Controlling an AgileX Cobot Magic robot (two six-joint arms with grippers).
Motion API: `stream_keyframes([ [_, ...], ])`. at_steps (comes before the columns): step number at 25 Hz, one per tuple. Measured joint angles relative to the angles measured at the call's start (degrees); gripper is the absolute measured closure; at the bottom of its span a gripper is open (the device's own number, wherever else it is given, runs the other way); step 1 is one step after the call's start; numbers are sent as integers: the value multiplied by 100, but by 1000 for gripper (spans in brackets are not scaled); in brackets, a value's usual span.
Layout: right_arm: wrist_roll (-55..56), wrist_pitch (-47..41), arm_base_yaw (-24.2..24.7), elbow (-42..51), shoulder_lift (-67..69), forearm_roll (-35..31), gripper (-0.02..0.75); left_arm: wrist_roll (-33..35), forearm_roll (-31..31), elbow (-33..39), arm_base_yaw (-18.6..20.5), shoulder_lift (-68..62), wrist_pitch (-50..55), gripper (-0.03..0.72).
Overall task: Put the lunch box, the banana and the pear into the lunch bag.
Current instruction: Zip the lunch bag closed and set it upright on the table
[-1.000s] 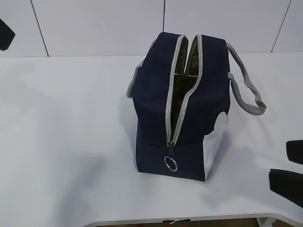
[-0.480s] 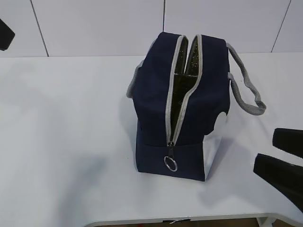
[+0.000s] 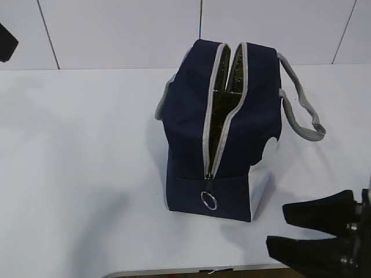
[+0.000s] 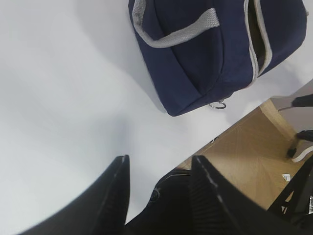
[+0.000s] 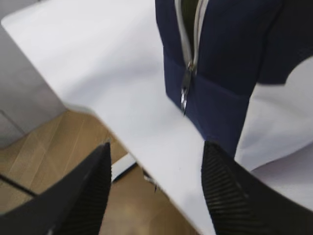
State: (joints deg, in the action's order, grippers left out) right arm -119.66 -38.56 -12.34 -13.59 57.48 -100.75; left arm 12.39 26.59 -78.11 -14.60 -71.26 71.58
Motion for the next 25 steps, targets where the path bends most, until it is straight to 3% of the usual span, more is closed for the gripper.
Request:
stream_keyframes([
  [8, -724, -539, 0, -202, 1361, -12, 256, 0, 0, 0, 0, 0, 0, 393],
  [25, -523, -846, 0, -1188, 3053, -54, 256, 0, -13, 0, 0, 0, 0, 395],
])
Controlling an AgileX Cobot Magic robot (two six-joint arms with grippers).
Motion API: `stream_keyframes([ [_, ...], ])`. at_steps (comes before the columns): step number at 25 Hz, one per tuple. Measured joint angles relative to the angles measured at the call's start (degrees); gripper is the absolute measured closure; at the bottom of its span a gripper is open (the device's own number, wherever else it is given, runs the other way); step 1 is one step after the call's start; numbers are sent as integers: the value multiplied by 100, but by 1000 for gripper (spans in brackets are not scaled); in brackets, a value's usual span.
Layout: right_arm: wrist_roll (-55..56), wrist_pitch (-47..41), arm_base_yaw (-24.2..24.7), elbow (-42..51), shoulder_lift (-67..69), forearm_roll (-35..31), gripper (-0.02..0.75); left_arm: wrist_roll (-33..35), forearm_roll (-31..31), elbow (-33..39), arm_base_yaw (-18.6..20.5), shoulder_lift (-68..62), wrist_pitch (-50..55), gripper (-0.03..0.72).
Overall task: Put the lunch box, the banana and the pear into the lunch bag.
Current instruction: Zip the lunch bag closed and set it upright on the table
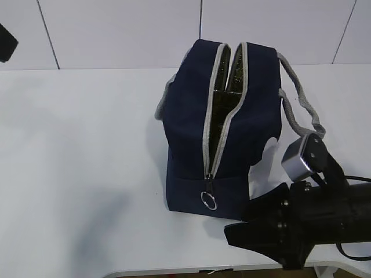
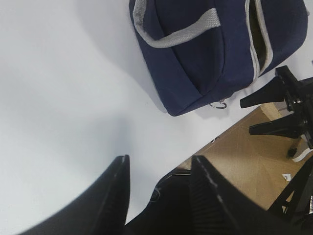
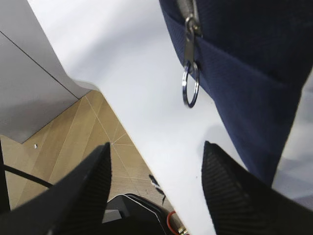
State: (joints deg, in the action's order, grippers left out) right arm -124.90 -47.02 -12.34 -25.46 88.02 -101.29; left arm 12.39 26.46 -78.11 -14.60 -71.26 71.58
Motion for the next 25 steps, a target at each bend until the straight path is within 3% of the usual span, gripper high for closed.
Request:
stream_keyframes([
  [12, 492, -716, 0, -295, 707, -11, 256, 0, -13, 0, 0, 0, 0, 411],
  [25, 331, -653, 0, -510, 991, -20, 254, 0, -13, 0, 0, 0, 0, 419],
])
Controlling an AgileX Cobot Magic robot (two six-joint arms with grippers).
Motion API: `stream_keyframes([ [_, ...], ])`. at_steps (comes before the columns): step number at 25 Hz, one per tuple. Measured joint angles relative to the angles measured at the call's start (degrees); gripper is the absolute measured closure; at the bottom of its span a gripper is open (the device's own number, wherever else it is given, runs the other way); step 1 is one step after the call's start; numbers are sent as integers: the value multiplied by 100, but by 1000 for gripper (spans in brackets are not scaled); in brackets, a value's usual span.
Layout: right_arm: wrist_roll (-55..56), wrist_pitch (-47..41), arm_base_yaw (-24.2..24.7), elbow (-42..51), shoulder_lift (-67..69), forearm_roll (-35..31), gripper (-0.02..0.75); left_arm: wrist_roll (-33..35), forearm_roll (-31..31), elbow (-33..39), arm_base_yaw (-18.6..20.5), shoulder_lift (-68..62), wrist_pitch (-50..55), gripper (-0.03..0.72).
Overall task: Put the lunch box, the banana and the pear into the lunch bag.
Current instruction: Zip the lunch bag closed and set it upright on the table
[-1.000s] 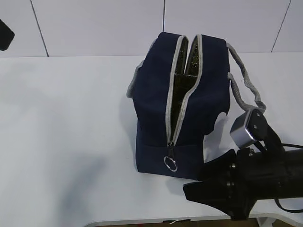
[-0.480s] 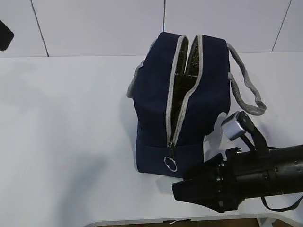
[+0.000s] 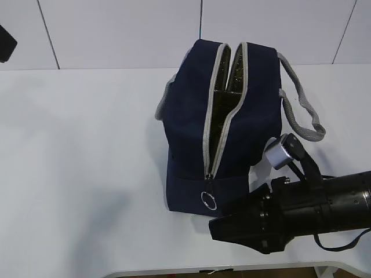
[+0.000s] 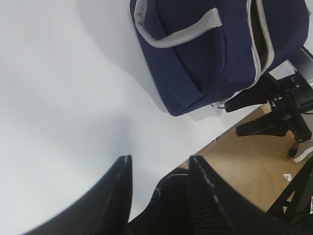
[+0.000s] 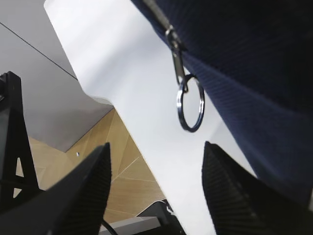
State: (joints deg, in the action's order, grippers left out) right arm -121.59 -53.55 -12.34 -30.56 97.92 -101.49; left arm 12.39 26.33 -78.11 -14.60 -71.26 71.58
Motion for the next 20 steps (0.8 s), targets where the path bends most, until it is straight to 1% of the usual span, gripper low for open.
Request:
stream_keyframes([
  [14, -121, -179, 0, -257, 13, -3, 254, 0, 0, 0, 0, 0, 0, 423],
  [20, -142, -245, 0, -437, 277, -3, 254, 0, 0, 0, 0, 0, 9, 429],
])
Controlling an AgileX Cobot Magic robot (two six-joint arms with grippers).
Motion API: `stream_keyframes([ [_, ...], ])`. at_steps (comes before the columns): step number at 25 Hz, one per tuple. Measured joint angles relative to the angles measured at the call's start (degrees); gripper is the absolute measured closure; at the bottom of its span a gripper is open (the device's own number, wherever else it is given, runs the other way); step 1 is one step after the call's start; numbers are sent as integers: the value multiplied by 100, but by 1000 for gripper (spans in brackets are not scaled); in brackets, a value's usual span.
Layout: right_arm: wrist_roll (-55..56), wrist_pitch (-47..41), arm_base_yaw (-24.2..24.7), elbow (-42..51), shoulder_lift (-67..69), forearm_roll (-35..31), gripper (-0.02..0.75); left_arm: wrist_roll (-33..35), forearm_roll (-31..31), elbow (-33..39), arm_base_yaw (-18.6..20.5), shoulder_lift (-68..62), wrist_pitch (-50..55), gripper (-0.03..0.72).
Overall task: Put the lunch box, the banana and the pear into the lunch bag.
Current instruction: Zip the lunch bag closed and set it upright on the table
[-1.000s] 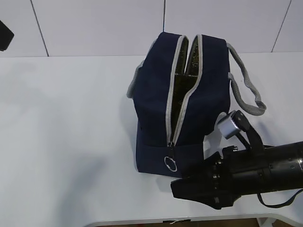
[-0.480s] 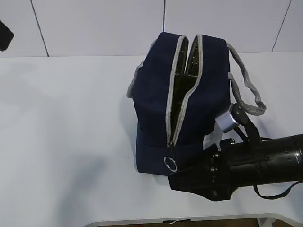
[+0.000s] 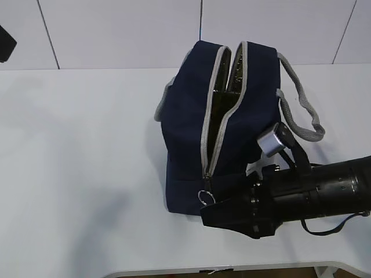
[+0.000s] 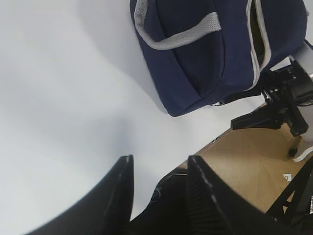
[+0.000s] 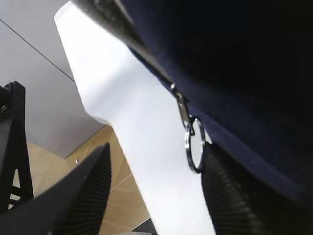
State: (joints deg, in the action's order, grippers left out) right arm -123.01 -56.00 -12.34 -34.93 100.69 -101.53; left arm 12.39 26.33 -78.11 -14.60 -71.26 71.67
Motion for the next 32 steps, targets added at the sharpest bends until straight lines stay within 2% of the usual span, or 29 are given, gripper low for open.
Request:
stream_keyframes([
  [9, -45, -255, 0, -163, 310, 11, 259, 0, 0, 0, 0, 0, 0, 431],
  [18, -156, -191, 0, -163, 310, 11, 391, 0, 0, 0, 0, 0, 0, 432],
  [32, -178, -4, 0, -498, 319, 32, 416, 0, 0, 0, 0, 0, 0, 434],
])
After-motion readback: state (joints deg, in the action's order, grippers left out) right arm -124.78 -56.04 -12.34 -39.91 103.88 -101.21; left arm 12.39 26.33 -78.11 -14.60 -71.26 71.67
